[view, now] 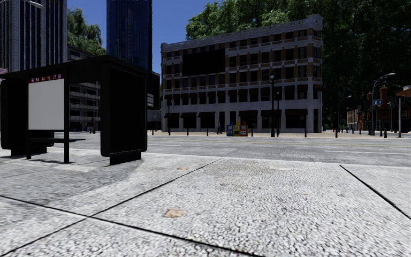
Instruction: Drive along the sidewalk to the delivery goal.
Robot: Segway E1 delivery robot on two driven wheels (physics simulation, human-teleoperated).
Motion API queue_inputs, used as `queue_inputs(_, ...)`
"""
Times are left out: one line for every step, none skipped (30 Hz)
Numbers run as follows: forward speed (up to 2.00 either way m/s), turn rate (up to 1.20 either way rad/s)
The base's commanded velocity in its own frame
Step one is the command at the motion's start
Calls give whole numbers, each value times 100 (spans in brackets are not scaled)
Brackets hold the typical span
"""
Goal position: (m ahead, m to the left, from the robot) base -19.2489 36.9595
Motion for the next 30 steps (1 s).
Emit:
queue_inputs(0,0)
queue_inputs(0,0)
queue_inputs(0,0)
queue_inputs(0,0)
queue_inputs(0,0)
queue_inputs(0,0)
queue_inputs(0,0)
queue_inputs(0,0)
queue_inputs(0,0)
queue_inputs(0,0)
queue_inputs(0,0)
queue_inputs(0,0)
queue_inputs(0,0)
queue_inputs(0,0)
queue_inputs(0,0)
queue_inputs(0,0)
queue_inputs(0,0)
queue_inputs(0,0)
queue_inputs(0,0)
queue_inputs(0,0)
queue_inputs(0,0)
queue_inputs(0,0)
queue_inputs(0,0)
queue_inputs(0,0)
queue_inputs(0,0)
queue_inputs(0,0)
queue_inputs(0,0)
queue_inputs(0,0)
queue_inputs(0,0)
queue_inputs(0,0)
